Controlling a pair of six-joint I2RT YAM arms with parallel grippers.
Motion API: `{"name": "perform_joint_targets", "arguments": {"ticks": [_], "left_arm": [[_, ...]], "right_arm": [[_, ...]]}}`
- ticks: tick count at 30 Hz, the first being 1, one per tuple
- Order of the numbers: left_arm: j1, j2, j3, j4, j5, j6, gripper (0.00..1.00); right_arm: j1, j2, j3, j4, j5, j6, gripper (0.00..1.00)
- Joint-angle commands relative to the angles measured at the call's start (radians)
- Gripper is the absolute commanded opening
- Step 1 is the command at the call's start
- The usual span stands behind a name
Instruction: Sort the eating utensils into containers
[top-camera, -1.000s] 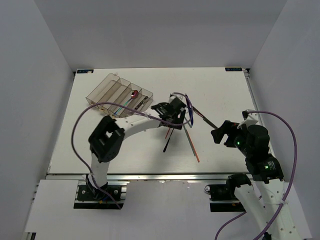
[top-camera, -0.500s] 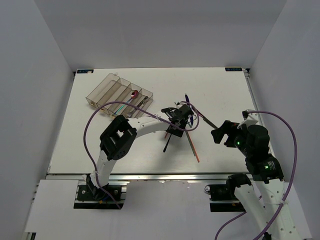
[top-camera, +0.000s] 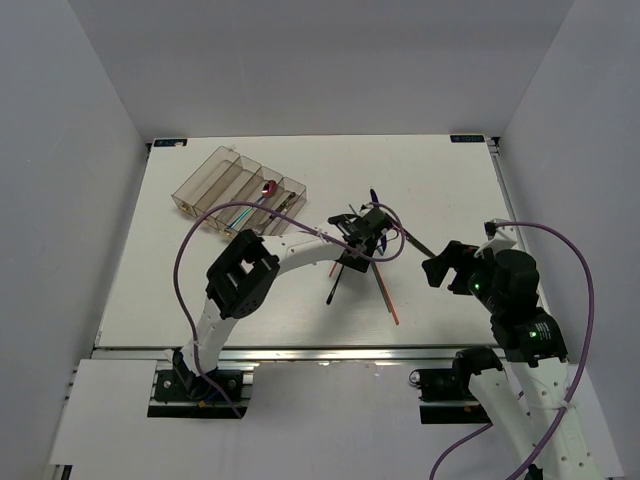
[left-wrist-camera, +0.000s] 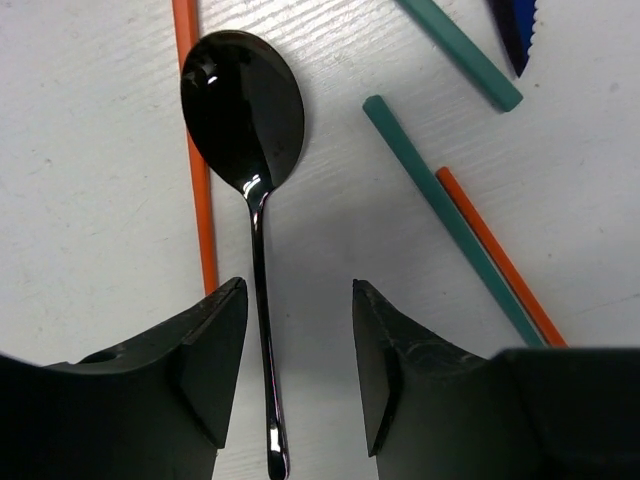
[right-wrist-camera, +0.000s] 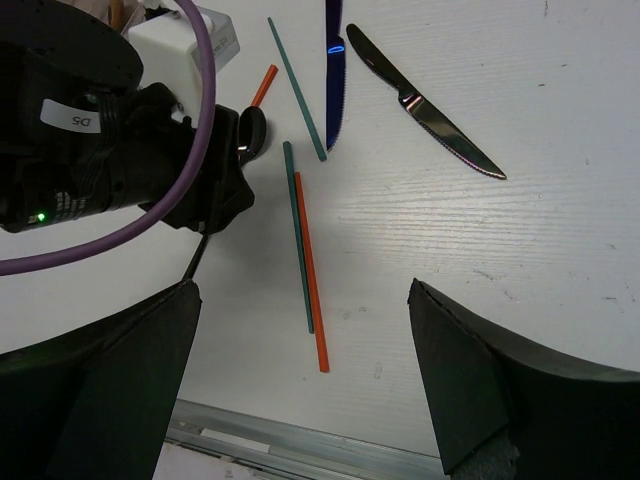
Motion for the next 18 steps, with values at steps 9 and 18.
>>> {"name": "perform_joint_targets", "arguments": {"ticks": [9, 18], "left_arm": [[-0.005, 0.028, 0.035, -0.015, -0.017, 0.015, 0.53], [-0.003, 0.058, 0.011, -0.006, 0.047, 0.007, 0.40]], "right_arm": [[0.006, -0.002, -0.010, 0.038, -0.003, 0.008, 0.89], [0.006, 0.008, -0.007, 0.036, -0.006, 0.005, 0.89]]}}
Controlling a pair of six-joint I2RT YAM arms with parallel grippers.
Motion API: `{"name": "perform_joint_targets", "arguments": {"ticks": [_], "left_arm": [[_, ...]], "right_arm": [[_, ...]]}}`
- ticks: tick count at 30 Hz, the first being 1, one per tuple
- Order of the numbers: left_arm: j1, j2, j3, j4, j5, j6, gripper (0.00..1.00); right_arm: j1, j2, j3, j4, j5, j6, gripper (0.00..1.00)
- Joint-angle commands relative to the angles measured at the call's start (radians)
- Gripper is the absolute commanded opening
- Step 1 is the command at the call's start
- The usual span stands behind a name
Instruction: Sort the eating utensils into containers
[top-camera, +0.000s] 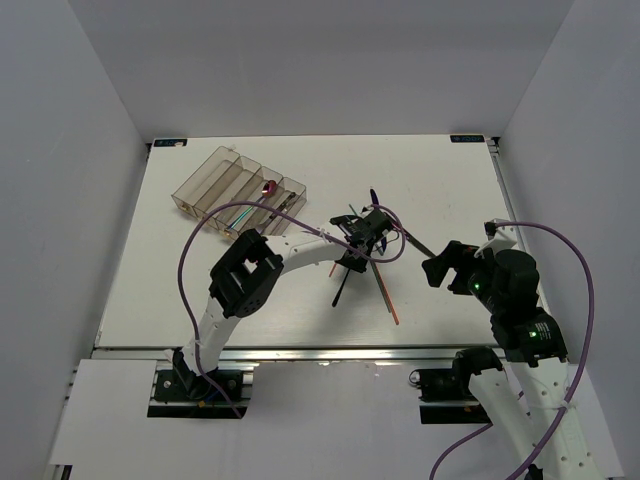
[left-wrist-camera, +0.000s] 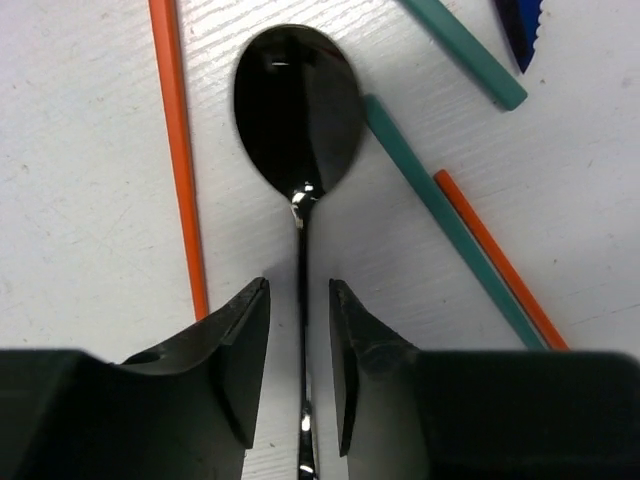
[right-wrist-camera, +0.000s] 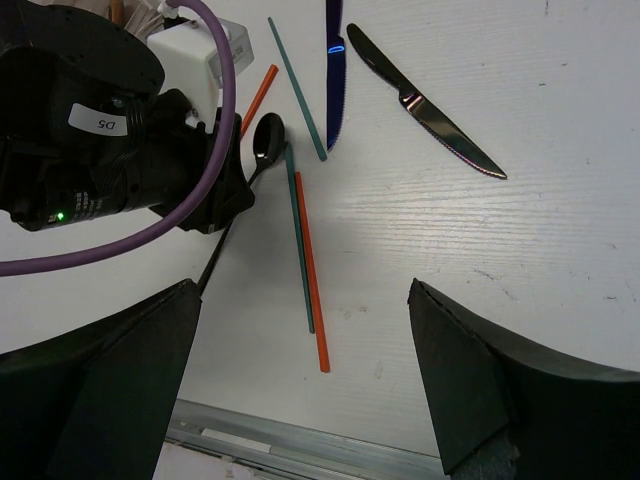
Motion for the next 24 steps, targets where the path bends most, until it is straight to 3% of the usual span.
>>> {"name": "perform_joint_targets", "arguments": {"ticks": [1, 2, 3, 5, 8, 9, 11, 16, 20, 24], "left_arm": [[0.000, 0.034, -0.005, -0.004, 0.053, 0.002, 0.40], [0.003, 0.040, -0.005, -0.004, 0.065, 0.001, 0.39], [0.004, 0.044, -0.018, -0.001, 0.074, -0.002, 0.30], [0.010, 0.039, -0.044, 0.017, 0.108, -0.007, 0.30], [0.010, 0.034, -0.087, 0.037, 0.131, -0.007, 0.21], [0.009, 0.036, -0.094, 0.039, 0.134, -0.005, 0.10], [0.009, 0.042, -0.114, 0.040, 0.151, -0.005, 0.02], [0.011, -0.034, -0.163, 0.094, 0.179, 0.002, 0.00], [0.011, -0.140, -0.105, 0.063, 0.049, 0.004, 0.00], [0.021, -0.228, -0.055, 0.062, -0.048, 0.106, 0.00]], "right_arm": [[0.006, 0.007, -0.007, 0.037, -0.007, 0.003, 0.89], [0.006, 0.006, -0.007, 0.037, -0.007, 0.002, 0.89], [0.006, 0.006, -0.007, 0.036, -0.006, 0.002, 0.89], [0.004, 0.006, -0.007, 0.037, -0.006, 0.003, 0.89], [0.006, 0.004, -0.008, 0.037, -0.007, 0.002, 0.89], [0.006, 0.004, -0.005, 0.037, -0.006, 0.002, 0.89], [0.007, 0.004, -0.005, 0.037, -0.007, 0.002, 0.89], [0.006, -0.005, -0.007, 0.037, 0.001, 0.003, 0.89], [0.006, 0.000, -0.007, 0.037, -0.001, 0.006, 0.89], [0.006, -0.002, -0.005, 0.033, 0.001, 0.005, 0.89]]}}
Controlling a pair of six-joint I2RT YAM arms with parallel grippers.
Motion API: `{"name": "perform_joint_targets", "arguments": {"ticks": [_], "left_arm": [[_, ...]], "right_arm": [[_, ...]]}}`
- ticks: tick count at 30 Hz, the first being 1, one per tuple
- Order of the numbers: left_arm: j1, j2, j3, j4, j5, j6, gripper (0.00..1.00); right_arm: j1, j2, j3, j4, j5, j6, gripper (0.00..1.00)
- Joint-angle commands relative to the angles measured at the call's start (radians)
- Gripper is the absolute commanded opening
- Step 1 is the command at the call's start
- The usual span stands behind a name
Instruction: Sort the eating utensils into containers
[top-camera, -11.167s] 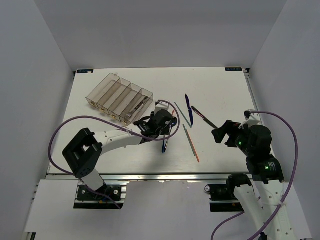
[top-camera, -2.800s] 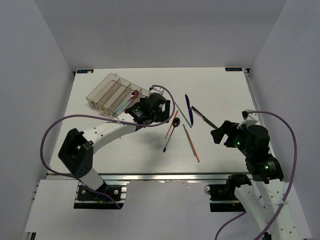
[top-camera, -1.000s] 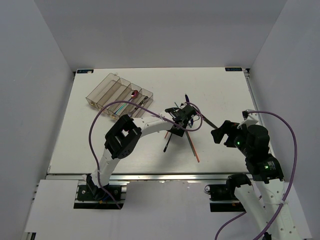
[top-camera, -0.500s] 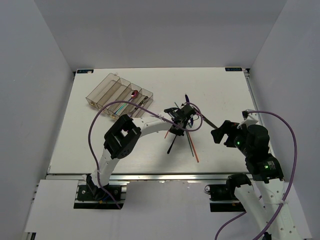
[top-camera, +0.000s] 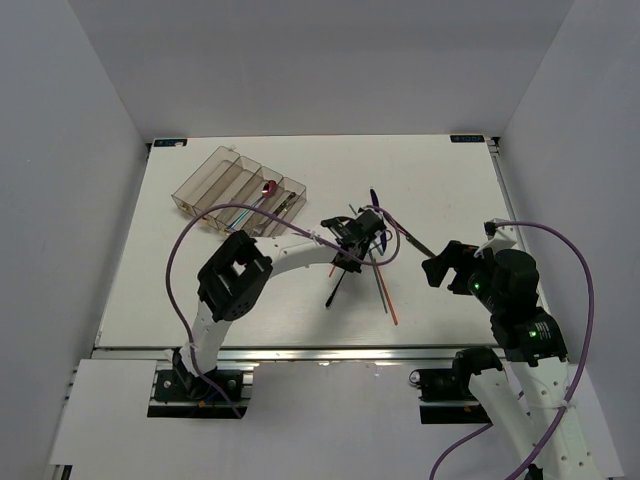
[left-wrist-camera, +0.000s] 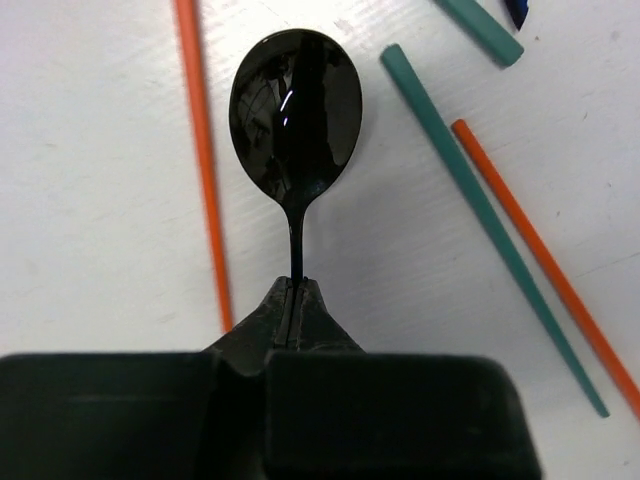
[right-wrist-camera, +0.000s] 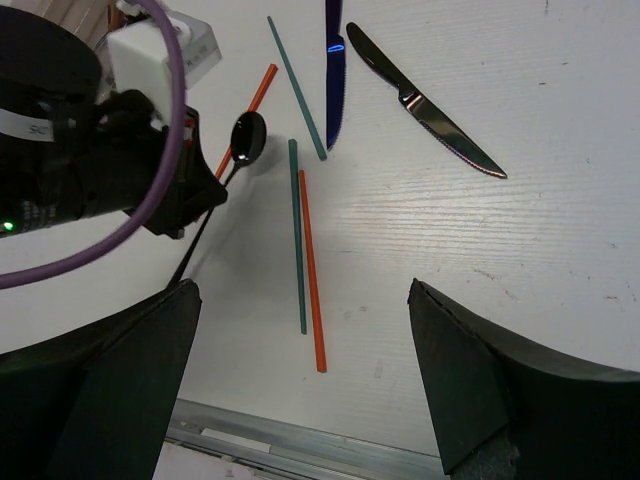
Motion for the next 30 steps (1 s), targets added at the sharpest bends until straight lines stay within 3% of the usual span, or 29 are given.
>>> {"name": "perform_joint_targets", "arguments": {"ticks": [1, 5, 7, 11, 15, 21, 26, 30], "left_arm": [[0.028, -0.167, 0.072, -0.023, -0.103, 0.100, 0.00], [0.152, -0.211, 0.129, -0.076, -0.069, 0.224, 0.00], [0.253, -0.233, 0.145, -0.075, 0.022, 0.293, 0.00], [0.358, -0.303, 0.094, 0.027, -0.099, 0.645, 0.00], [0.489, -0.330, 0.030, 0.140, -0.051, 0.867, 0.00], [0.616, -0.297, 0.001, 0.302, 0.139, 0.907, 0.00], [0.634, -0.239, -0.003, 0.328, 0.170, 0.856, 0.00], [0.657, -0.262, -0.108, 0.417, 0.219, 0.826, 0.00]], "right_arm": [[0.007, -0.006, -0.005, 0.031, 0.001, 0.003, 0.89], [0.006, -0.007, -0.004, 0.031, 0.001, 0.002, 0.89], [0.006, -0.007, -0.004, 0.033, -0.004, 0.002, 0.89], [0.007, -0.007, -0.004, 0.036, -0.010, 0.002, 0.89], [0.007, -0.016, -0.010, 0.039, -0.013, 0.005, 0.89], [0.007, -0.013, -0.008, 0.042, -0.019, 0.002, 0.89], [0.007, -0.012, -0.010, 0.040, -0.013, 0.002, 0.89], [0.007, -0.004, -0.010, 0.042, -0.015, 0.002, 0.89]]}}
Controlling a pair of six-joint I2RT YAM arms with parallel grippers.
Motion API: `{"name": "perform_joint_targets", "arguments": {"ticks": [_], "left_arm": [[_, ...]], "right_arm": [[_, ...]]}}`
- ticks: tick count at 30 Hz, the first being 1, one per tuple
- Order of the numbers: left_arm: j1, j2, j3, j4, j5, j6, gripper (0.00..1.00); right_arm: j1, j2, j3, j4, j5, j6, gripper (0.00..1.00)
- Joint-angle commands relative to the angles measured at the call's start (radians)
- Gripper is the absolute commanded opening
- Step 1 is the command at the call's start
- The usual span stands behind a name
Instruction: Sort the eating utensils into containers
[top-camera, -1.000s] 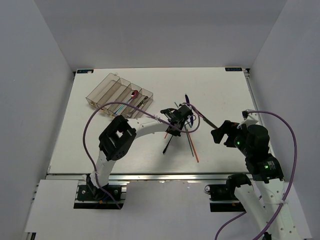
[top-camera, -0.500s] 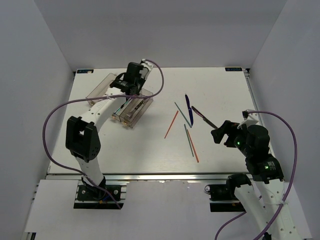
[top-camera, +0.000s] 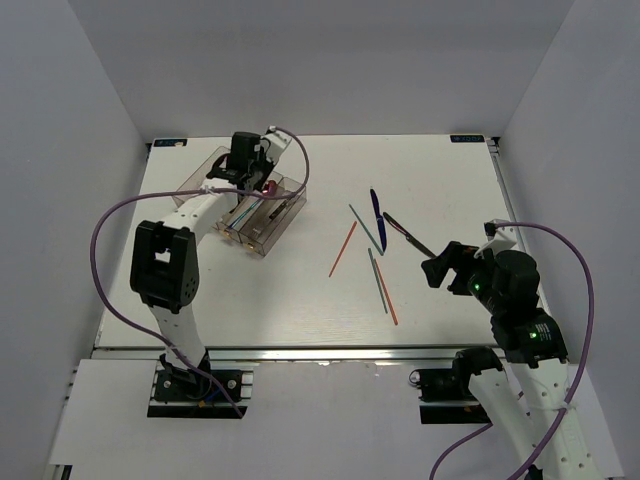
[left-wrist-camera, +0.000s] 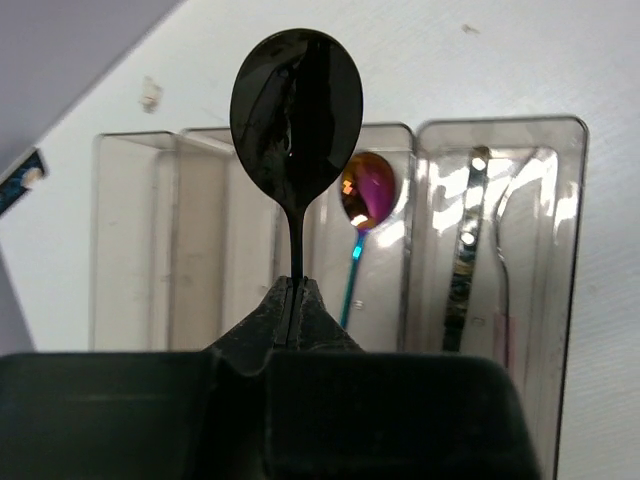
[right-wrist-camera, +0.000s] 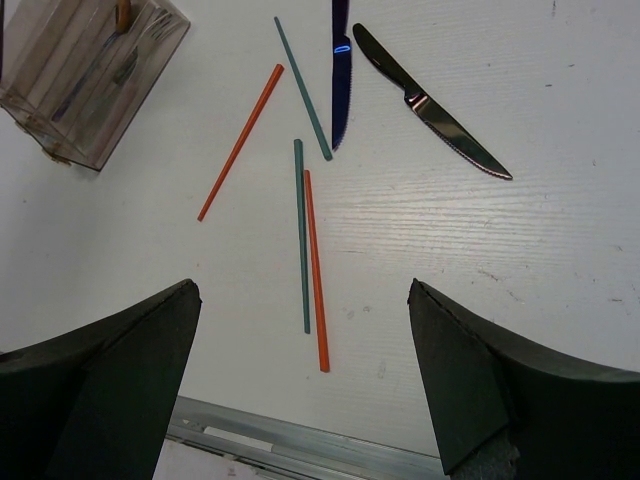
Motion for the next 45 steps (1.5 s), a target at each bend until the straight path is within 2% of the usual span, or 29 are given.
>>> {"name": "perform_joint_targets", "arguments": {"ticks": [1, 6, 9, 10, 13, 16, 21, 22, 24, 25, 26, 27, 28, 29, 31, 33, 35, 36, 37, 39, 41, 43, 45], "left_arm": [[0.016, -0.033, -0.066, 0.093, 0.094, -0.024, 0.00], [0.022, -0.041, -0.126, 0.126, 0.078, -0.030, 0.04], [0.022, -0.048, -0.162, 0.152, 0.050, -0.041, 0.19], [0.022, -0.050, -0.169, 0.158, 0.038, -0.053, 0.28], [0.024, -0.070, -0.179, 0.173, 0.013, -0.076, 0.46], [0.024, -0.100, -0.185, 0.190, -0.031, -0.099, 0.56], [0.024, -0.151, -0.157, 0.152, -0.059, -0.153, 0.59], [0.024, -0.178, -0.145, 0.132, -0.066, -0.215, 0.59], [0.024, -0.208, -0.082, 0.089, -0.123, -0.309, 0.69], [0.024, -0.237, -0.053, 0.019, -0.158, -0.440, 0.75], [0.024, -0.251, 0.003, -0.026, -0.192, -0.522, 0.92], [0.024, -0.266, 0.030, -0.079, -0.245, -0.589, 0.98], [0.024, -0.298, 0.050, -0.180, -0.256, -0.710, 0.98], [0.024, -0.318, 0.065, -0.219, -0.260, -0.760, 0.98], [0.024, -0.356, 0.079, -0.322, -0.240, -0.849, 0.98], [0.024, -0.434, 0.059, -0.370, -0.192, -0.863, 0.98], [0.022, -0.511, -0.040, -0.390, -0.165, -0.868, 0.98], [0.022, -0.616, -0.103, -0.370, -0.172, -0.874, 0.98], [0.024, -0.672, -0.248, -0.324, -0.186, -0.894, 0.98], [0.024, -0.817, -0.403, -0.266, -0.191, -0.904, 0.98], [0.022, -0.873, -0.572, -0.232, -0.162, -0.904, 0.98], [0.022, -0.934, -0.654, -0.220, -0.142, -0.920, 0.98], [0.021, -0.973, -0.749, -0.198, -0.119, -0.927, 0.98]], "right_arm": [[0.007, 0.005, -0.008, 0.043, -0.002, 0.002, 0.89], [0.007, 0.013, -0.008, 0.043, 0.001, 0.002, 0.89], [0.007, 0.013, -0.008, 0.039, 0.006, 0.002, 0.89], [0.009, 0.017, -0.006, 0.039, 0.006, 0.002, 0.89], [0.009, 0.025, -0.005, 0.039, 0.001, 0.002, 0.89], [0.009, 0.028, -0.006, 0.039, 0.000, 0.002, 0.89], [0.009, 0.040, -0.003, 0.041, 0.000, 0.002, 0.89], [0.009, 0.052, 0.000, 0.039, -0.002, 0.002, 0.89], [0.009, 0.069, 0.007, 0.036, -0.014, 0.002, 0.89], [0.011, 0.088, 0.010, 0.039, -0.017, 0.003, 0.89], [0.011, 0.098, 0.021, 0.041, -0.026, 0.009, 0.89], [0.011, 0.109, 0.029, 0.047, -0.032, 0.017, 0.89], [0.011, 0.137, 0.036, 0.052, -0.037, 0.025, 0.89], [0.009, 0.154, 0.053, 0.058, -0.054, 0.041, 0.89], [0.011, 0.210, 0.073, 0.078, -0.071, 0.049, 0.89], [0.009, 0.256, 0.096, 0.102, -0.085, 0.058, 0.89], [0.012, 0.354, 0.121, 0.127, -0.066, 0.049, 0.89], [0.014, 0.440, 0.145, 0.136, -0.049, 0.042, 0.89], [0.012, 0.488, 0.161, 0.144, -0.033, 0.029, 0.89], [0.015, 0.601, 0.251, 0.107, 0.078, -0.025, 0.89], [0.017, 0.770, 0.320, 0.063, 0.215, -0.078, 0.89], [0.017, 0.924, 0.419, 0.059, 0.233, -0.198, 0.89], [0.015, 1.043, 0.518, 0.005, 0.271, -0.236, 0.89]]}}
